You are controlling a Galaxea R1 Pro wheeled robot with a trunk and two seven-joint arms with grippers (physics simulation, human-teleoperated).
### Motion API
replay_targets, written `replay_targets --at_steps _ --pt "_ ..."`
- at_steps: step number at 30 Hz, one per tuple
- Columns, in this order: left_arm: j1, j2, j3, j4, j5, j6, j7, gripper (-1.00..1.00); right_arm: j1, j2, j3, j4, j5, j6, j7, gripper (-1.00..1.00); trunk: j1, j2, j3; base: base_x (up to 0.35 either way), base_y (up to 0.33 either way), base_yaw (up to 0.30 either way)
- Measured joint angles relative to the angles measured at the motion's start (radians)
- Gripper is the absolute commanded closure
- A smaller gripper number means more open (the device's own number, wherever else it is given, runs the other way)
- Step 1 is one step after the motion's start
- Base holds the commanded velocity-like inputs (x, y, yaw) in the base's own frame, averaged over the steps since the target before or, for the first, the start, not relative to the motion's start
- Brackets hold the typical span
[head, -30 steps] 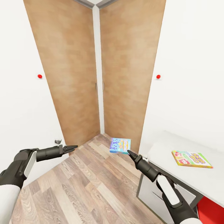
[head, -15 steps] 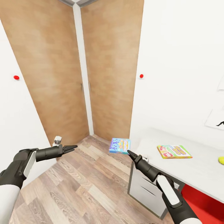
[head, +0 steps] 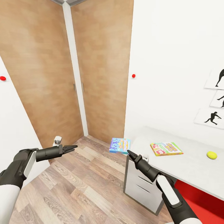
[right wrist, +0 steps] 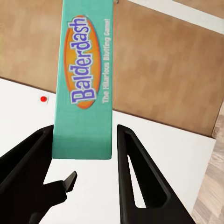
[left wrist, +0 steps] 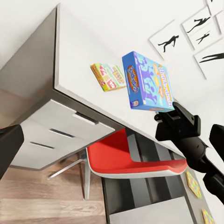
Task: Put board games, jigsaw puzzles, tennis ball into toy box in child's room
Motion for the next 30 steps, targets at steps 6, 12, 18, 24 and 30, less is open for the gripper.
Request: replay_targets --at_steps 6,12,18,24,30 --pt "0.0 0.0 0.0 0.0 -0.001 0.0 0.0 -1.0 0.0 0.0 0.0 0.0 0.001 0.0 0.0 1.0 0.0 0.0 0.0 0.0 0.0 0.0" --pt "0.0 0.001 0.001 0.0 0.001 0.0 -0.002 -1.0 0.001 0.001 0.002 0.0 0.001 0.0 0.0 1.0 0.0 0.0 0.0 0.0 0.0 -0.011" --pt "0.0 0.0 0.0 0.0 0.001 0.0 -0.002 -1.0 0.0 0.001 0.001 0.0 0.001 0.0 0.0 1.0 0.0 0.0 0.005 0.0 0.0 -0.137" --pt "0.0 -0.001 0.0 0.0 0.001 0.0 -0.002 -1.0 0.0 0.0 0.001 0.0 0.001 0.0 0.0 1.0 0.0 0.0 0.012 0.0 0.0 -0.178" --pt "0.0 -0.001 0.0 0.0 0.001 0.0 -0.001 -1.0 0.0 0.001 0.001 0.0 0.001 0.0 0.0 1.0 0.0 0.0 0.019 0.0 0.0 -0.183"
